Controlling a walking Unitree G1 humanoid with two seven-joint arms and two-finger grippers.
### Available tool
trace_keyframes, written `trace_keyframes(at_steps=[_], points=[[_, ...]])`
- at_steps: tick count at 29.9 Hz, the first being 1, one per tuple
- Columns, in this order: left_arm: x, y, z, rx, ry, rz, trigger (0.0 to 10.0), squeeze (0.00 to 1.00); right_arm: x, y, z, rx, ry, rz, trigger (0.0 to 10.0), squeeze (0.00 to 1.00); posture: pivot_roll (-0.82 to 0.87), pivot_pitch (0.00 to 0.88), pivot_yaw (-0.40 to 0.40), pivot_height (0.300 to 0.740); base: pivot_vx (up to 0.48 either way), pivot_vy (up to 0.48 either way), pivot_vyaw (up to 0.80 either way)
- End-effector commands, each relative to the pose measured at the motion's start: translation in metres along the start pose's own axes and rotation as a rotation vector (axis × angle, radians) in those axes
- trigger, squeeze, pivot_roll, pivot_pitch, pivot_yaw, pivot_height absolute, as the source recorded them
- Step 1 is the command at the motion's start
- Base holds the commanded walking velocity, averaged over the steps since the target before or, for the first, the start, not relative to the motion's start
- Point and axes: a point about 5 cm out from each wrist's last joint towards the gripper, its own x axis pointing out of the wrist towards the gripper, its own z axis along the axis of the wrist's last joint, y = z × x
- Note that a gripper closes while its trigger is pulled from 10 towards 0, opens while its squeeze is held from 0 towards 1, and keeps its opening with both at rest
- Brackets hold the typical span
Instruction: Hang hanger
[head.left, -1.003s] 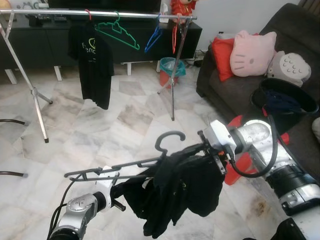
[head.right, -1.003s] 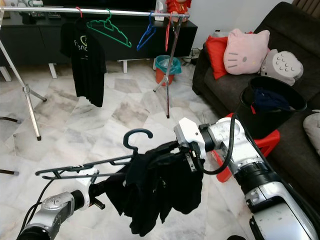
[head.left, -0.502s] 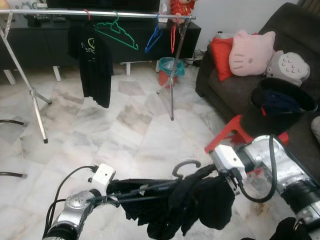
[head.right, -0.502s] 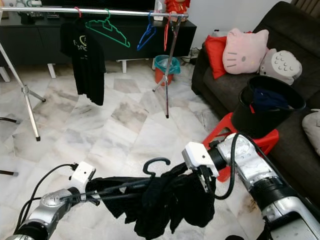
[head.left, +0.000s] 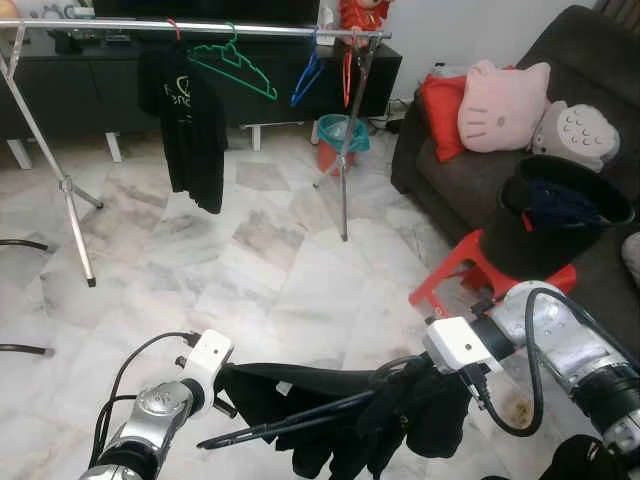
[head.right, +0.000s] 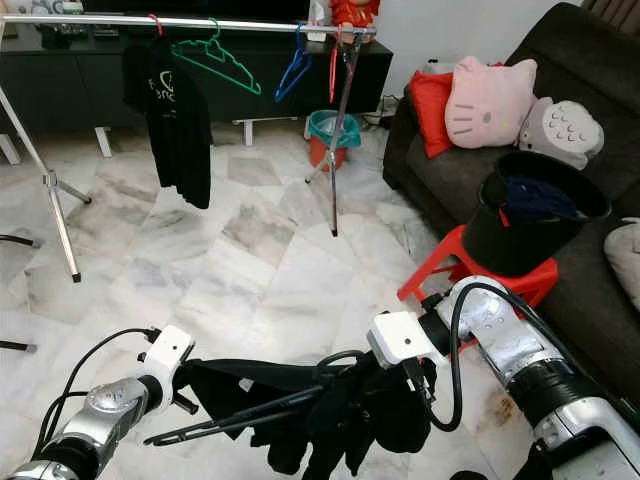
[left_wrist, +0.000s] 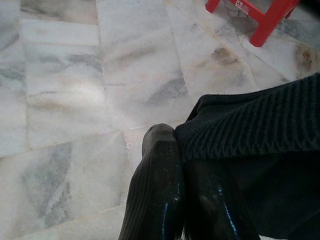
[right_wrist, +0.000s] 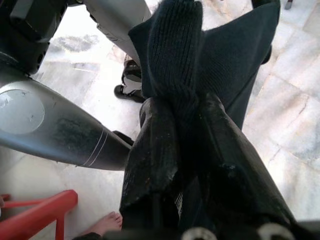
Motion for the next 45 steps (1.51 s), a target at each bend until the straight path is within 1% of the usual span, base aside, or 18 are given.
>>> trace_keyframes(at_steps=[1,5,6,7,9,11,13,15,17,21,23,25,28,29,31,40,42,45], points=[[-0.022,0.036,-0.025,-0.003,0.128,0.180,10.0,0.00,-0.034,0.016,-0.022,0.072,0.195,0.008,10.0,0.00,-0.03,0.000,-0.106,0.740,0.000,0.000,0.00],[-0.023,0.039,-0.025,0.002,0.130,0.203,10.0,0.00,-0.036,0.021,-0.032,0.081,0.277,0.043,10.0,0.00,-0.03,0.000,-0.108,0.740,0.000,0.000,0.00],[-0.023,0.039,-0.025,0.002,0.130,0.203,10.0,0.00,-0.036,0.021,-0.032,0.081,0.277,0.043,10.0,0.00,-0.03,0.000,-0.108,0.740,0.000,0.000,0.00],[-0.024,0.044,-0.023,0.004,0.131,0.237,10.0,0.00,-0.036,0.023,-0.036,0.084,0.305,0.046,10.0,0.00,-0.02,0.000,-0.110,0.740,0.000,0.000,0.00],[-0.025,0.047,-0.022,0.003,0.134,0.250,10.0,0.00,-0.035,0.022,-0.039,0.073,0.337,0.028,10.0,0.00,-0.02,0.000,-0.110,0.740,0.000,0.000,0.00],[-0.025,0.048,-0.021,0.024,0.139,0.240,10.0,0.00,-0.033,0.016,-0.040,0.043,0.364,-0.036,10.0,0.00,-0.02,0.000,-0.109,0.740,0.000,0.000,0.00],[-0.026,0.049,-0.021,0.027,0.145,0.243,10.0,0.00,-0.032,0.013,-0.041,0.046,0.366,-0.054,10.0,0.00,-0.02,0.000,-0.109,0.740,0.000,0.000,0.00],[-0.027,0.051,-0.021,0.039,0.155,0.249,10.0,0.00,-0.033,0.012,-0.044,0.042,0.412,-0.073,10.0,0.00,-0.02,0.000,-0.107,0.740,0.000,0.000,0.00],[-0.027,0.052,-0.022,0.041,0.157,0.250,10.0,0.00,-0.035,0.015,-0.051,0.037,0.488,-0.052,10.0,0.00,-0.02,0.000,-0.106,0.740,0.000,0.000,0.00],[-0.027,0.052,-0.021,0.049,0.164,0.252,10.0,0.00,-0.036,0.016,-0.054,0.050,0.512,-0.053,10.0,0.00,-0.03,0.000,-0.106,0.740,0.000,0.000,0.00],[-0.027,0.052,-0.021,0.047,0.163,0.254,10.0,0.00,-0.037,0.020,-0.056,0.055,0.521,-0.016,10.0,0.00,-0.03,0.000,-0.107,0.740,0.000,0.000,0.00],[-0.027,0.053,-0.021,0.049,0.163,0.259,10.0,0.00,-0.038,0.019,-0.057,0.049,0.537,-0.034,10.0,0.00,-0.03,0.000,-0.107,0.740,0.000,0.000,0.00],[-0.027,0.053,-0.020,0.050,0.165,0.260,10.0,0.00,-0.039,0.014,-0.061,0.023,0.592,-0.093,10.0,0.00,-0.03,0.000,-0.107,0.740,0.000,0.000,0.00],[-0.027,0.053,-0.021,0.059,0.176,0.259,10.0,0.00,-0.040,0.009,-0.063,0.017,0.624,-0.147,10.0,0.00,-0.03,0.000,-0.106,0.740,0.000,0.000,0.00],[-0.028,0.054,-0.021,0.064,0.181,0.256,10.0,0.00,-0.041,0.007,-0.065,0.006,0.660,-0.168,10.0,0.00,-0.03,0.000,-0.106,0.740,0.000,0.000,0.00],[-0.028,0.051,-0.024,0.072,0.194,0.221,10.0,0.00,-0.039,-0.001,-0.066,-0.017,0.676,-0.252,10.0,0.00,-0.03,0.000,-0.108,0.740,0.000,0.000,0.00],[-0.028,0.050,-0.025,0.070,0.197,0.218,10.0,0.00,-0.039,-0.006,-0.065,-0.019,0.666,-0.306,10.0,0.00,-0.03,0.000,-0.107,0.740,0.000,0.000,0.00],[-0.027,0.048,-0.026,0.066,0.202,0.212,10.0,0.00,-0.041,-0.008,-0.067,-0.041,0.703,-0.335,10.0,0.00,-0.03,0.000,-0.107,0.740,0.000,0.000,0.00]])
